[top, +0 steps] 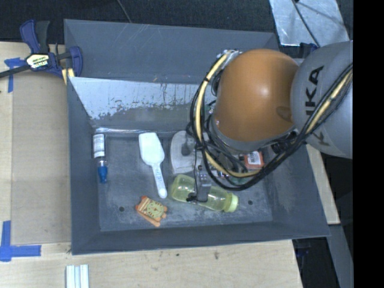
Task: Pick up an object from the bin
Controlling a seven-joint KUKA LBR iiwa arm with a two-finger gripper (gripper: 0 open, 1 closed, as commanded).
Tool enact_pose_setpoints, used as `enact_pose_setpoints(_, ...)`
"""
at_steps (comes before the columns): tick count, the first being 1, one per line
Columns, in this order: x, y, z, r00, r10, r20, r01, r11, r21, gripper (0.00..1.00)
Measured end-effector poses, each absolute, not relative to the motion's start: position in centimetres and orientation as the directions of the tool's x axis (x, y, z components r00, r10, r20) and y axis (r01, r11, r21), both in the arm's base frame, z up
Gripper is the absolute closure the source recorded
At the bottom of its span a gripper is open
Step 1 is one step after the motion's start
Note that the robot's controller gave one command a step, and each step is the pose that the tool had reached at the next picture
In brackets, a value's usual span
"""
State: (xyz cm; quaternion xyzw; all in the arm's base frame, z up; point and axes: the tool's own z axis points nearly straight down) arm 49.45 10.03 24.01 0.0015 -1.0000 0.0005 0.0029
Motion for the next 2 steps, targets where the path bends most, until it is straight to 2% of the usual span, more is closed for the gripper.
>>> enact_pose_setpoints(1,49.6,10.0,24.5,-1.0,0.0,-0.003,0.0,1.0,0.001,0.0)
enact_pose_setpoints(2,49.7,8.6,21.4,-0.997,0.071,-0.006,0.071,0.997,0.002,0.0)
